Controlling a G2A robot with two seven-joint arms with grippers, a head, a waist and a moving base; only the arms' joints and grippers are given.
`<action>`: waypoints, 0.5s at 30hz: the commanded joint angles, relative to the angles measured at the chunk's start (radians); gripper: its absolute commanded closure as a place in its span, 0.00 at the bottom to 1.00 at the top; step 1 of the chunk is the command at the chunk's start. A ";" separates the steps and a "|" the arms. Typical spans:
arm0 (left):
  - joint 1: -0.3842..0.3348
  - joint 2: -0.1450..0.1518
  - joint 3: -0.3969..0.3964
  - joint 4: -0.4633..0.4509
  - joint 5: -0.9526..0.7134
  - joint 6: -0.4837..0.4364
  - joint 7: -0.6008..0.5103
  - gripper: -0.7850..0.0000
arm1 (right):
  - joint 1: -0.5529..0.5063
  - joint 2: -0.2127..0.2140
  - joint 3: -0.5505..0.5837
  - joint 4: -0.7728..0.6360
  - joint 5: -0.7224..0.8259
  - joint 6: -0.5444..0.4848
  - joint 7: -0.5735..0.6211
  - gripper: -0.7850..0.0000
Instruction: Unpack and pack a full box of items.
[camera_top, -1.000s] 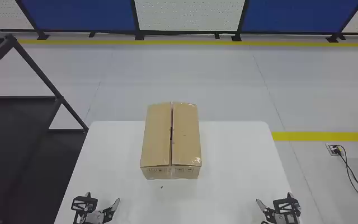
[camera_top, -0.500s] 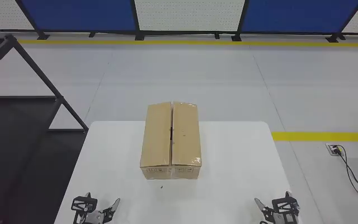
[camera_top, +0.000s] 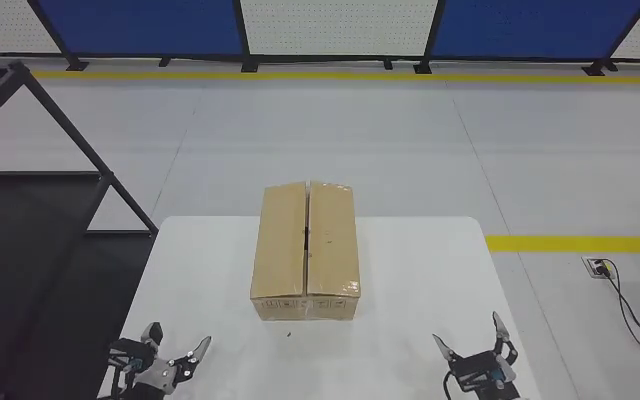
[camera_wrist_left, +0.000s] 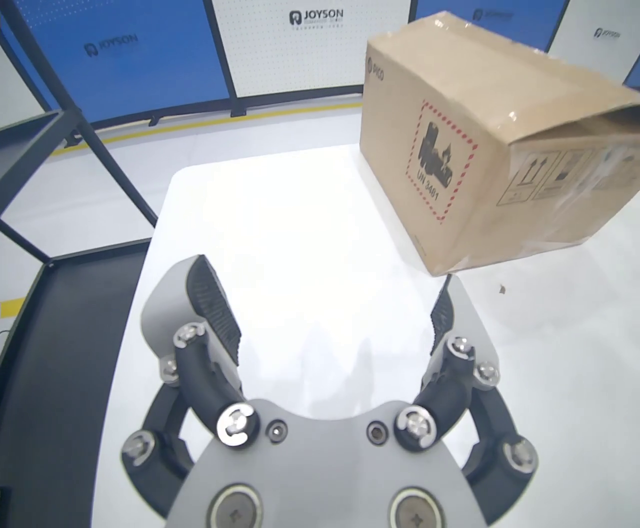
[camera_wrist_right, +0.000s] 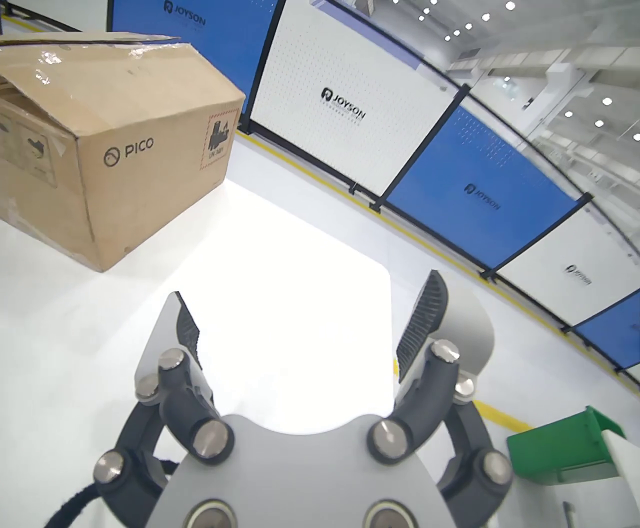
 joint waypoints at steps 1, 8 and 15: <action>0.005 0.002 -0.016 -0.010 -0.009 -0.030 0.017 0.00 | 0.011 -0.004 -0.023 -0.009 -0.015 0.016 0.026 0.00; 0.007 0.002 -0.019 -0.011 -0.007 -0.034 0.021 0.00 | 0.012 -0.004 -0.026 -0.009 -0.020 0.018 0.031 0.00; 0.007 0.002 -0.019 -0.011 -0.007 -0.034 0.021 0.00 | 0.012 -0.004 -0.026 -0.009 -0.020 0.018 0.031 0.00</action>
